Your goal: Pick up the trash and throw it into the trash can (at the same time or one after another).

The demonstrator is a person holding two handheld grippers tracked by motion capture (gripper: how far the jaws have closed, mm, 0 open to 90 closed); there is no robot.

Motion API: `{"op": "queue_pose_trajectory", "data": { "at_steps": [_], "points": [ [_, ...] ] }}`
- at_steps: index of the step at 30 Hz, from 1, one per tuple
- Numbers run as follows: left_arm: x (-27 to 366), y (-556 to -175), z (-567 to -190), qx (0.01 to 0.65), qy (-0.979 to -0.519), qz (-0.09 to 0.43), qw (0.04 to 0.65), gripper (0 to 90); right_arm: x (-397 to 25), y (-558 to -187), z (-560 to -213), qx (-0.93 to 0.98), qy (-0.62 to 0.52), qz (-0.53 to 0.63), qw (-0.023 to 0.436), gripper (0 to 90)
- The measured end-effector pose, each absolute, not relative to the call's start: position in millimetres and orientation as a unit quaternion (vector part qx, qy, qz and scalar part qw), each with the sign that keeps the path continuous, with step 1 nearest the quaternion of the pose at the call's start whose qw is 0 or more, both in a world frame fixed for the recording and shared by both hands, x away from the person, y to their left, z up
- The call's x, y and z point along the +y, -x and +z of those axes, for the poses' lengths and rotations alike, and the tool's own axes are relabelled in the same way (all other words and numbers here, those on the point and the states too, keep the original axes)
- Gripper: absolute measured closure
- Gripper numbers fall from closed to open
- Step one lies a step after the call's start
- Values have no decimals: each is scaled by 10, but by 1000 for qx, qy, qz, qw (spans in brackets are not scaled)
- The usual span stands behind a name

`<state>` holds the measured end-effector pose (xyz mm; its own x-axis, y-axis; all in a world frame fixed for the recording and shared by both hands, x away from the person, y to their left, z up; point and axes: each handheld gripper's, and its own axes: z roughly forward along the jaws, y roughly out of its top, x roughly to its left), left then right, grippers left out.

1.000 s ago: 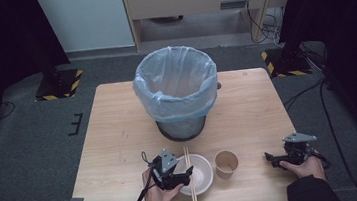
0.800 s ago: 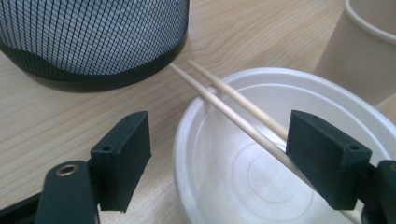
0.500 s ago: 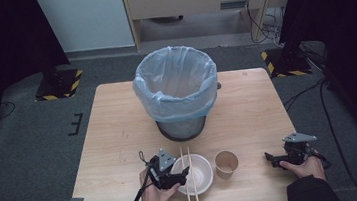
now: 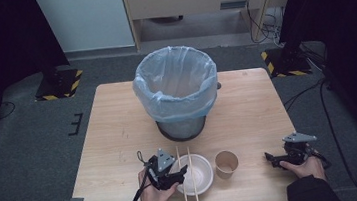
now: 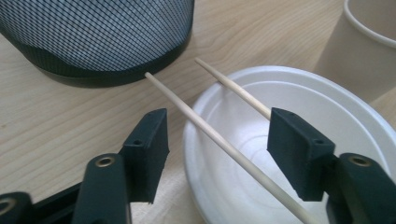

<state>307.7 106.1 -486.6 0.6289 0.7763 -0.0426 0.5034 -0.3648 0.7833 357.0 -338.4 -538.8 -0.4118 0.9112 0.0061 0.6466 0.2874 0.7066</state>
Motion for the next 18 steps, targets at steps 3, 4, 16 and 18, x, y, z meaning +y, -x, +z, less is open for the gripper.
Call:
{"op": "queue_pose_trajectory", "data": {
  "at_steps": [3, 4, 16, 18],
  "points": [
    [1037, -3059, -4865, 394, -810, 164, 401, 418, -3384, -3570, -5388, 776, -502, 323, 205, 13],
    [1037, -3059, -4865, 394, -810, 164, 401, 425, -3384, -3570, -5388, 776, -502, 323, 205, 13],
    [961, -3058, -4926, 389, -821, 148, 391, 533, -3384, -3570, -5388, 776, -502, 323, 205, 13],
    [957, -3062, -4935, 390, -822, 148, 389, 541, -3384, -3570, -5388, 776, -502, 323, 205, 13]
  ]
}}
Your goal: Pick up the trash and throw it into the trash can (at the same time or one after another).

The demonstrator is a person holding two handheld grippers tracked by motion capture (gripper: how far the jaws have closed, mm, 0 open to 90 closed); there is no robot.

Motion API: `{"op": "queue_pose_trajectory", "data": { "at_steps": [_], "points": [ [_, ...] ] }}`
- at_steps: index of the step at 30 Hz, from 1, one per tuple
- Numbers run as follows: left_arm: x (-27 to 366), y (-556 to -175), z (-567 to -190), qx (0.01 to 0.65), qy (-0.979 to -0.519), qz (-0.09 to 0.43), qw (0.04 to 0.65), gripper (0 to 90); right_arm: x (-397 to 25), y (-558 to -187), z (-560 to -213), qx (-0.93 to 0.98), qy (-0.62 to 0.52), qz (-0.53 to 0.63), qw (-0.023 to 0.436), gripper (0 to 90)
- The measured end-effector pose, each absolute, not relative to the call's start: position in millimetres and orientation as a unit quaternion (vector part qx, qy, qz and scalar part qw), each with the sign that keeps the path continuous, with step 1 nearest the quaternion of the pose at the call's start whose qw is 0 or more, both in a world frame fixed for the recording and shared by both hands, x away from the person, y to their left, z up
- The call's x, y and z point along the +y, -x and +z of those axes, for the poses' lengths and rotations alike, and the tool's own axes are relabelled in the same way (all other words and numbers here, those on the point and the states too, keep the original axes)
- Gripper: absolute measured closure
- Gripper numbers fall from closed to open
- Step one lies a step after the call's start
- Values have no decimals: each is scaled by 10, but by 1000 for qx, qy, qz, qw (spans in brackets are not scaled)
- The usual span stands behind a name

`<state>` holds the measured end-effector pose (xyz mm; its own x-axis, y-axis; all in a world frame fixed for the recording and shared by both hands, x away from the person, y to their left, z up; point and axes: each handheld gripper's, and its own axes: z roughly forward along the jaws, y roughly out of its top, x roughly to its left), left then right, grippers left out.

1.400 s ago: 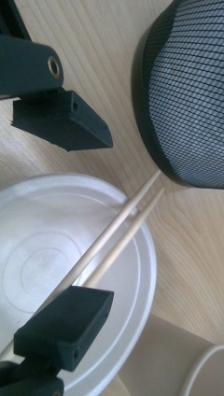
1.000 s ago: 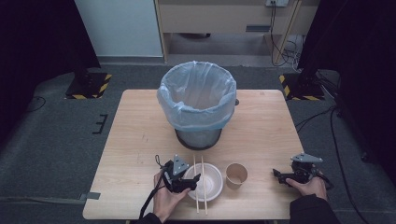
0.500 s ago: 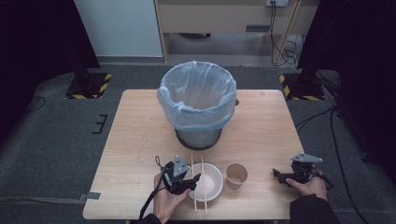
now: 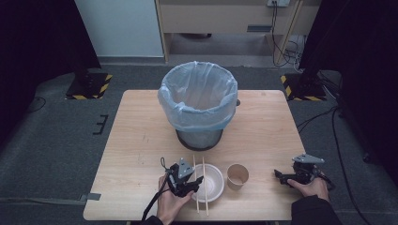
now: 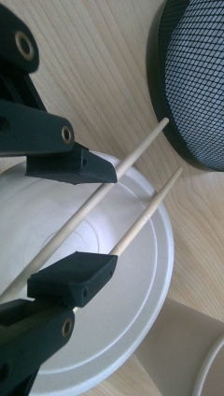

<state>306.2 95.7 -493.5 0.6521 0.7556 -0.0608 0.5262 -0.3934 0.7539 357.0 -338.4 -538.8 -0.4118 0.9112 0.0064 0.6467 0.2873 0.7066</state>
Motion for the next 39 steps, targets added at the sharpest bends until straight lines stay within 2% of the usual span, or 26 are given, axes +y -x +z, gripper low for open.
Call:
{"op": "queue_pose_trajectory", "data": {
  "at_steps": [29, 39],
  "points": [
    [968, -3117, -4960, 397, -826, 118, 382, 844, -3384, -3570, -5388, 776, -502, 323, 205, 13],
    [996, -3124, -4915, 401, -820, 113, 393, 851, -3385, -3570, -5388, 776, -502, 323, 205, 13]
  ]
}}
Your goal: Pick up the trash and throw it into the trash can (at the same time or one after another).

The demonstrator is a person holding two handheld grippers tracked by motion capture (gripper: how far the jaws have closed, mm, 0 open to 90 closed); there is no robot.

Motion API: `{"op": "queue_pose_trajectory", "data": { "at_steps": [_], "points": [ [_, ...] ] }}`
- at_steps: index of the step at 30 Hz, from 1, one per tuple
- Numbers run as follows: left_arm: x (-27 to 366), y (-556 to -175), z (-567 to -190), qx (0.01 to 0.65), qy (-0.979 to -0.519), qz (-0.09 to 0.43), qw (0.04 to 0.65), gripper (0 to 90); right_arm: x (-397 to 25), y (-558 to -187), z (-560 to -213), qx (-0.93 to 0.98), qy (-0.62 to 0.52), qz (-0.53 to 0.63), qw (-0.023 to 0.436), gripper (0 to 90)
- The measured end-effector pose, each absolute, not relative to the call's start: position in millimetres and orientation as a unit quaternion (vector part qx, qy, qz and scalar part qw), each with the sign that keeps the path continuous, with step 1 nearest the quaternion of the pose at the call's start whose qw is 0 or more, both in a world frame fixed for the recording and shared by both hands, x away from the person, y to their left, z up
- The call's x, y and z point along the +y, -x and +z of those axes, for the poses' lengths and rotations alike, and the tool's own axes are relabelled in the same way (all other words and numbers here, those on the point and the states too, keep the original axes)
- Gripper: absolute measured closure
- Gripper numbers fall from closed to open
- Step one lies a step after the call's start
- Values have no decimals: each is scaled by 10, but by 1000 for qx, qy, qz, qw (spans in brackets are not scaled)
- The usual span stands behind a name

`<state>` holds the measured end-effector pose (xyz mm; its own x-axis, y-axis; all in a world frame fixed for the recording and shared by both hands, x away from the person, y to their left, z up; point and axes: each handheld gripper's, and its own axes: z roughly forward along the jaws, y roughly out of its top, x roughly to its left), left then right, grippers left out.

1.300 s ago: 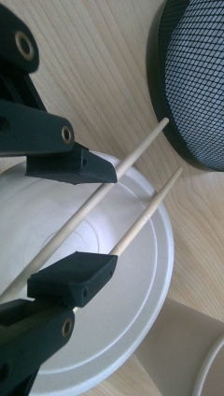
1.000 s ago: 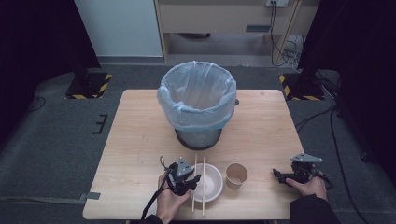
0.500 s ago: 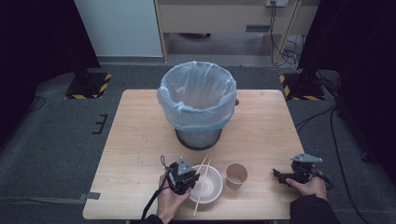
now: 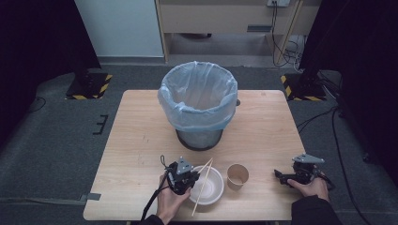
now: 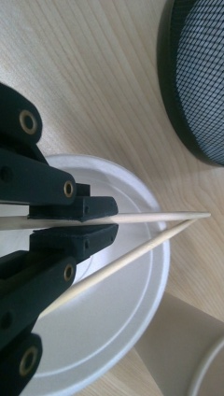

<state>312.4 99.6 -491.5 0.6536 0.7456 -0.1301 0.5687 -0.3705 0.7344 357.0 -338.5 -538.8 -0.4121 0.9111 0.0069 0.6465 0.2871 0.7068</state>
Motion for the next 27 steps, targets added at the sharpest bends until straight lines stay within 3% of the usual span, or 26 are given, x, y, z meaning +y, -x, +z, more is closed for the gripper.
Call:
{"op": "queue_pose_trajectory", "data": {
  "at_steps": [13, 27],
  "points": [
    [1130, -3104, -4651, 400, -795, 122, 440, 852, -3385, -3571, -5388, 776, -502, 323, 205, 13],
    [1401, -2996, -3995, 377, -734, 161, 542, 852, -3384, -3572, -5389, 776, -501, 323, 205, 11]
  ]
}}
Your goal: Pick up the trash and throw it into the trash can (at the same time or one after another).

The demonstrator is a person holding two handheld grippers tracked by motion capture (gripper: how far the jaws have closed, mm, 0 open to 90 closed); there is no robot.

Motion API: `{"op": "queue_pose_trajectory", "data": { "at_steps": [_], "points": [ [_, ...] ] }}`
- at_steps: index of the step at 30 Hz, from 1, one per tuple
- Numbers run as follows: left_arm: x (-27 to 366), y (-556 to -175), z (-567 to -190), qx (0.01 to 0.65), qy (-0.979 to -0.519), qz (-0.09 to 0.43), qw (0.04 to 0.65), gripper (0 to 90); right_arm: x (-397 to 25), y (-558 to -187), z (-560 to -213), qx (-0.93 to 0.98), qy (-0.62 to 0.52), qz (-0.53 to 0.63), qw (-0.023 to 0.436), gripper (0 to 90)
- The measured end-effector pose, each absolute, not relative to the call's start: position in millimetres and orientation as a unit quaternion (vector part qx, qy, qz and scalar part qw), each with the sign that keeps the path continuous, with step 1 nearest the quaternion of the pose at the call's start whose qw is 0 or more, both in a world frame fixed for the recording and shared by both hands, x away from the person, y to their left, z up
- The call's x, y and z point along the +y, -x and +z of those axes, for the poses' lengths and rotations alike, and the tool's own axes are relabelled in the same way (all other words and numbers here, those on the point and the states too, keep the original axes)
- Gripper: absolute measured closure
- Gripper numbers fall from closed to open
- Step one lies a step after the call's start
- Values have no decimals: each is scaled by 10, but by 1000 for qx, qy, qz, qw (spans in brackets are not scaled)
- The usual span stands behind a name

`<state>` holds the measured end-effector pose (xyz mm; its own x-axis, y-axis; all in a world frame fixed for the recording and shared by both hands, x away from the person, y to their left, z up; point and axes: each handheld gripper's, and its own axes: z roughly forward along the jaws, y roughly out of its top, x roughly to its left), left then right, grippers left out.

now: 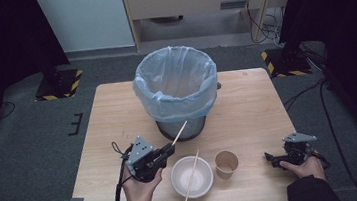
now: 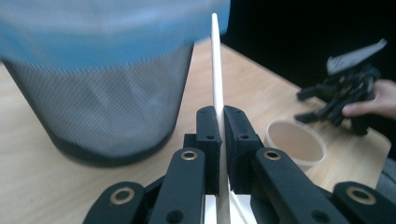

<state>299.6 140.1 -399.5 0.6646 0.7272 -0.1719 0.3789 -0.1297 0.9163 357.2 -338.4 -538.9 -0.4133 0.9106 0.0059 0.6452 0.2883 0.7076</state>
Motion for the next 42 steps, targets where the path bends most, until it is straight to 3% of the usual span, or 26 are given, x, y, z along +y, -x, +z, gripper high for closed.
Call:
{"op": "queue_pose_trajectory", "data": {
  "at_steps": [17, 42],
  "points": [
    [1563, -2892, -3409, 332, -689, 187, 616, 852, -3384, -3577, -5389, 776, -501, 323, 205, 8],
    [1589, -3360, -2667, 309, -652, 249, 646, 851, -3381, -3580, -5388, 776, -502, 323, 204, 8]
  ]
}}
